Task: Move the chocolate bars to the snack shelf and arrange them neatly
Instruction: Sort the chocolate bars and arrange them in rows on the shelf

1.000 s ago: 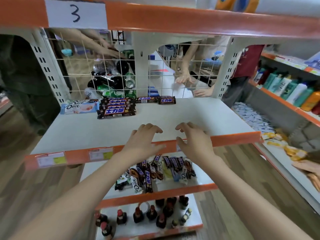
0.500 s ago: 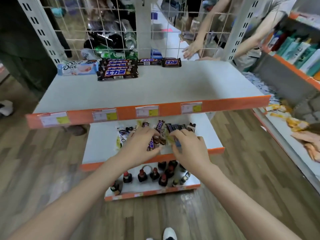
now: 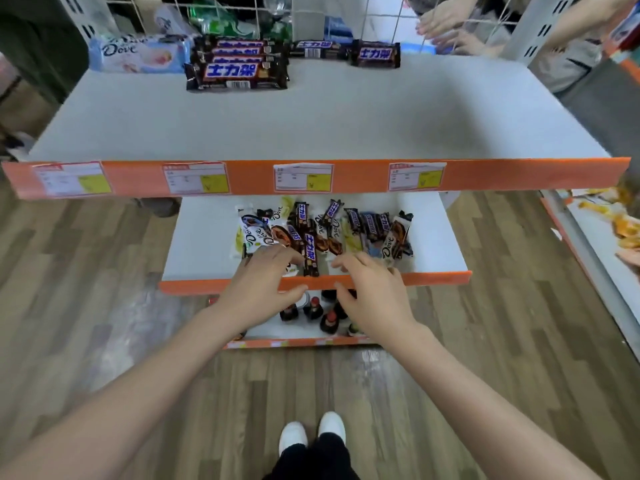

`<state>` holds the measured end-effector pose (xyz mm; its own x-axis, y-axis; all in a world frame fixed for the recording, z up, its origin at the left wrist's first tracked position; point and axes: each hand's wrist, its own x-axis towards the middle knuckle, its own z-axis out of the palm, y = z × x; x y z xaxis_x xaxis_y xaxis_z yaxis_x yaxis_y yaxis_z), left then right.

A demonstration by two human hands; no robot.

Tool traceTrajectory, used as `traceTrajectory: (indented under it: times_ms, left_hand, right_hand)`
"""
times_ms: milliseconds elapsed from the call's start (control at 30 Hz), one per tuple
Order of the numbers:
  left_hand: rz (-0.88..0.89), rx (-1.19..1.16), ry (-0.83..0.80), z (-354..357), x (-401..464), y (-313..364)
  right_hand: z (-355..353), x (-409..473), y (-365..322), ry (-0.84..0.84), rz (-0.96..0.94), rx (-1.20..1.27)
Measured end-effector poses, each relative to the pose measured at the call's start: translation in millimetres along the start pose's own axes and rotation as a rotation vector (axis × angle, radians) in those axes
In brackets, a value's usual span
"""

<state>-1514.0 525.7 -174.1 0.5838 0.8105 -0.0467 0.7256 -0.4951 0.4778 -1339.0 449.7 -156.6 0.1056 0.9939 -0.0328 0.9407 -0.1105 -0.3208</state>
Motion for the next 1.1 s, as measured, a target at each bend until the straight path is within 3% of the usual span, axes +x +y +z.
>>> traceTrajectory:
  times_ms: [400, 833, 1100]
  left_hand:
    - [-0.133, -0.019, -0.074, 52, 35, -29]
    - [-0.146, -0.042, -0.107, 121, 87, -80]
    - [-0.202, -0.012, 0.039, 158, 122, -109]
  right_hand:
    - [49, 38, 27, -0.099, 0.015, 0.072]
    - [132, 101, 58, -0.062, -0.003, 0.126]
    - [193, 141, 77, -0.017, 0.005, 0.090]
